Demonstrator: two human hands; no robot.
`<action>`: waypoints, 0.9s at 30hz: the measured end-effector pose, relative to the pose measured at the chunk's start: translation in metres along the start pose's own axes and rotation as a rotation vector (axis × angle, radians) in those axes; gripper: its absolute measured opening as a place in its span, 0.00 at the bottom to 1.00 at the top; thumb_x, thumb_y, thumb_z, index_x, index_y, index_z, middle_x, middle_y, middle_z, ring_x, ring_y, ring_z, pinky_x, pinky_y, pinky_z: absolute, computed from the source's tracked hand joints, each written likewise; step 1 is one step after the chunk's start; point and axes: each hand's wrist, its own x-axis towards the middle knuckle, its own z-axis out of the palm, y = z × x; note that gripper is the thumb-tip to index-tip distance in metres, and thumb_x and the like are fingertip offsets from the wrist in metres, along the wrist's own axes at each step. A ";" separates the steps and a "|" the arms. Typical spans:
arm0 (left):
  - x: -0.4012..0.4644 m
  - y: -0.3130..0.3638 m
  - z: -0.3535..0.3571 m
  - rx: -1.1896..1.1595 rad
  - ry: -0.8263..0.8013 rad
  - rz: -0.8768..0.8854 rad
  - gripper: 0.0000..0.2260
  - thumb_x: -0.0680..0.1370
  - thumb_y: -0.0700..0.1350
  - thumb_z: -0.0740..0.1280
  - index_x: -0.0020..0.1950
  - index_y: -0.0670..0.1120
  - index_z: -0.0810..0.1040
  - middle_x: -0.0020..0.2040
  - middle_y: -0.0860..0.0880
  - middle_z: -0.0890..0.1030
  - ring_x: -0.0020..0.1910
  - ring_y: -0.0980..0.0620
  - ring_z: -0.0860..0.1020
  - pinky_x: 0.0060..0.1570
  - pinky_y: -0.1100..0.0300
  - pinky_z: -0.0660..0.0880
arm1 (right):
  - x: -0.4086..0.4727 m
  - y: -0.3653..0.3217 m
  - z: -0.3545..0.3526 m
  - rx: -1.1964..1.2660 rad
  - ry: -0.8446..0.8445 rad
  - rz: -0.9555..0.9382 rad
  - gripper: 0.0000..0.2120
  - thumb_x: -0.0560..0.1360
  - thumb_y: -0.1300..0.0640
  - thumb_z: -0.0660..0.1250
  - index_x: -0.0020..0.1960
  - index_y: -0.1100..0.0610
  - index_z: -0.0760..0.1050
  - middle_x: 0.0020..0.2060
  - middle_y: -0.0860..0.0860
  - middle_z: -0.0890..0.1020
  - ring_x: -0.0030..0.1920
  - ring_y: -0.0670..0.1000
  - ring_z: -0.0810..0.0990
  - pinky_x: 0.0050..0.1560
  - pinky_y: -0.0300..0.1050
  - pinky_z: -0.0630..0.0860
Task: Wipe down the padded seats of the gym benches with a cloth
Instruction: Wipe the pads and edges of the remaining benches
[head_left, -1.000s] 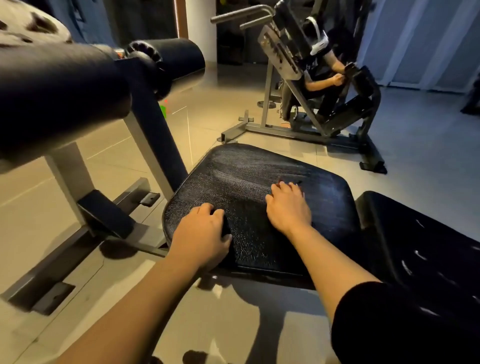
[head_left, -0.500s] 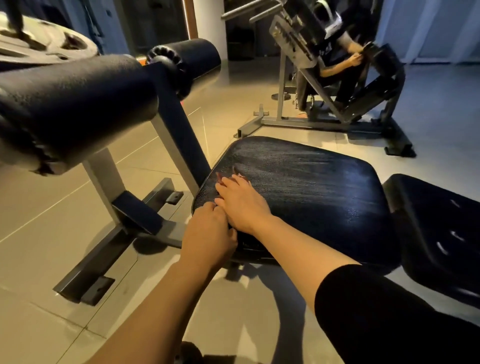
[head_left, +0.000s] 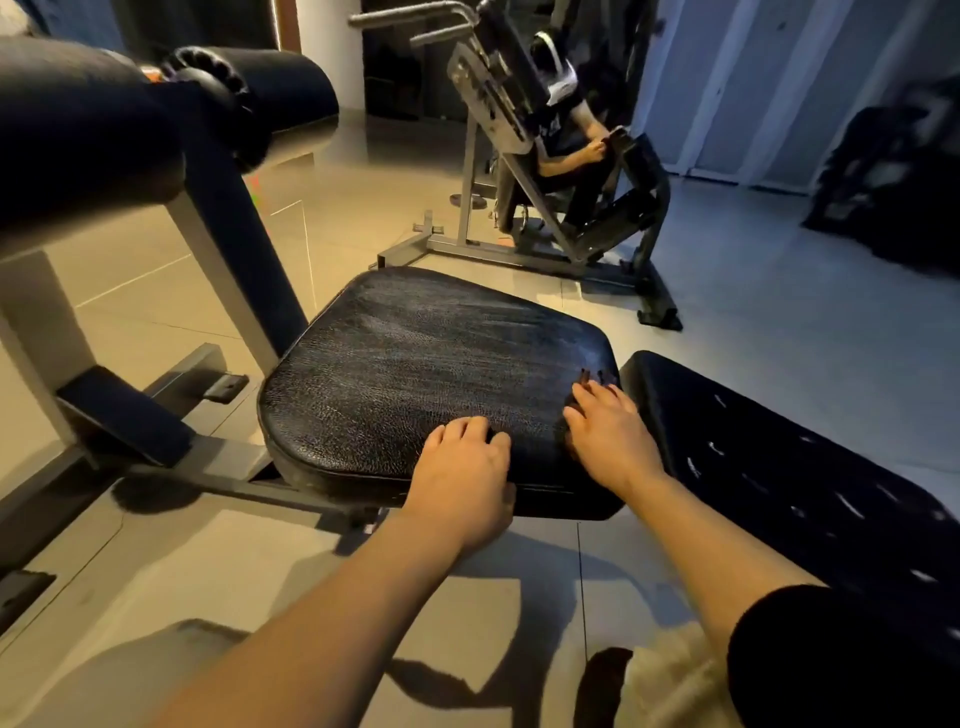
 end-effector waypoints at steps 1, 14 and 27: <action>-0.001 -0.002 -0.001 -0.009 -0.001 0.003 0.22 0.78 0.53 0.62 0.69 0.46 0.68 0.68 0.45 0.67 0.67 0.44 0.65 0.67 0.52 0.61 | -0.003 0.002 -0.001 0.001 0.009 0.028 0.23 0.83 0.49 0.50 0.76 0.54 0.62 0.76 0.51 0.61 0.77 0.55 0.53 0.76 0.51 0.51; -0.063 -0.086 -0.034 0.005 0.015 -0.268 0.25 0.77 0.53 0.65 0.72 0.47 0.66 0.70 0.47 0.68 0.67 0.48 0.67 0.65 0.55 0.67 | -0.020 -0.176 0.038 -0.032 -0.041 -0.419 0.22 0.83 0.49 0.51 0.75 0.55 0.62 0.76 0.53 0.61 0.77 0.56 0.53 0.76 0.56 0.51; -0.093 -0.117 -0.043 -0.077 0.142 -0.487 0.20 0.81 0.49 0.60 0.73 0.50 0.66 0.74 0.50 0.64 0.70 0.52 0.66 0.68 0.60 0.63 | -0.018 -0.240 0.066 -0.128 -0.067 -0.744 0.21 0.82 0.51 0.54 0.73 0.57 0.65 0.74 0.54 0.65 0.76 0.58 0.56 0.75 0.57 0.57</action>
